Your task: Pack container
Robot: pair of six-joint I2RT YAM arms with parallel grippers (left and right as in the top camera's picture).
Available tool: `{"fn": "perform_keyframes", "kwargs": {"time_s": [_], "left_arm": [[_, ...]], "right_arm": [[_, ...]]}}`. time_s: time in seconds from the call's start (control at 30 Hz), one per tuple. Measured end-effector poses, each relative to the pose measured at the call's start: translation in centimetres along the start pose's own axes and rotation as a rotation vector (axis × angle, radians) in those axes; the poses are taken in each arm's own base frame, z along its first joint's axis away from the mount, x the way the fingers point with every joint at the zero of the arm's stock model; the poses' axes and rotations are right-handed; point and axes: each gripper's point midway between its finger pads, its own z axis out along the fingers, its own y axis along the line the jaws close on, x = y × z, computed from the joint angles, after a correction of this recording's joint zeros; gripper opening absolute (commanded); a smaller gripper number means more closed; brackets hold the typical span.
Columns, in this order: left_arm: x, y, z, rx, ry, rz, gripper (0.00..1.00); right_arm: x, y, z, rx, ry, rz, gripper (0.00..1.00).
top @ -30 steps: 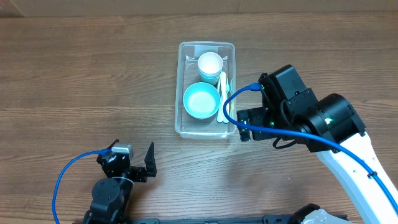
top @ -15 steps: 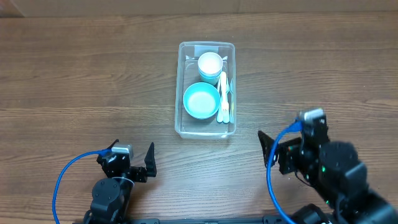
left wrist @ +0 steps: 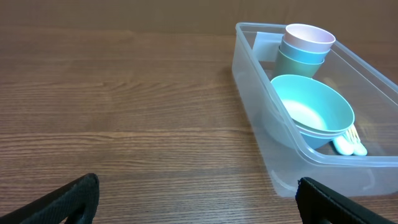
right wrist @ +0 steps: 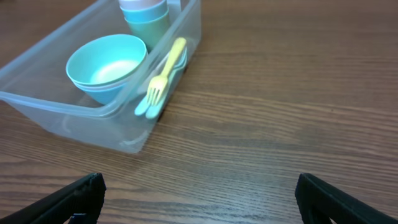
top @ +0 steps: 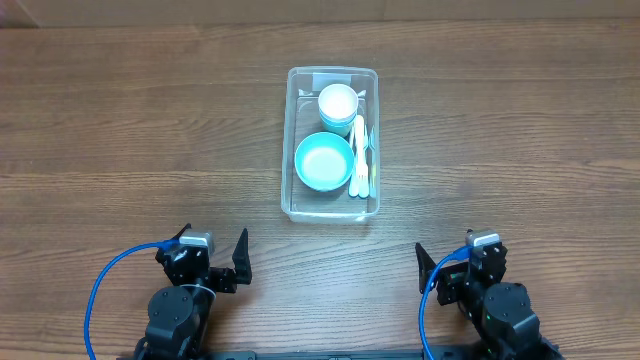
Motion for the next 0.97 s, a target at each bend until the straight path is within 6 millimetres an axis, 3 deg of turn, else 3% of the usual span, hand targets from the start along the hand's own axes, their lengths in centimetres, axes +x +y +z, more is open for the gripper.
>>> {"fn": "perform_keyframes", "kwargs": {"time_s": [0.1, 0.97], "left_arm": [[0.00, 0.00, 0.00, 0.000, 0.000, 0.000, 1.00], [-0.02, 0.00, -0.01, 0.000, 0.000, 0.000, 1.00]], "right_arm": [[0.45, 0.04, 0.71, -0.002, -0.008, 0.001, 1.00], [0.30, 0.08, 0.71, -0.004, -0.014, 0.002, 1.00]]}}
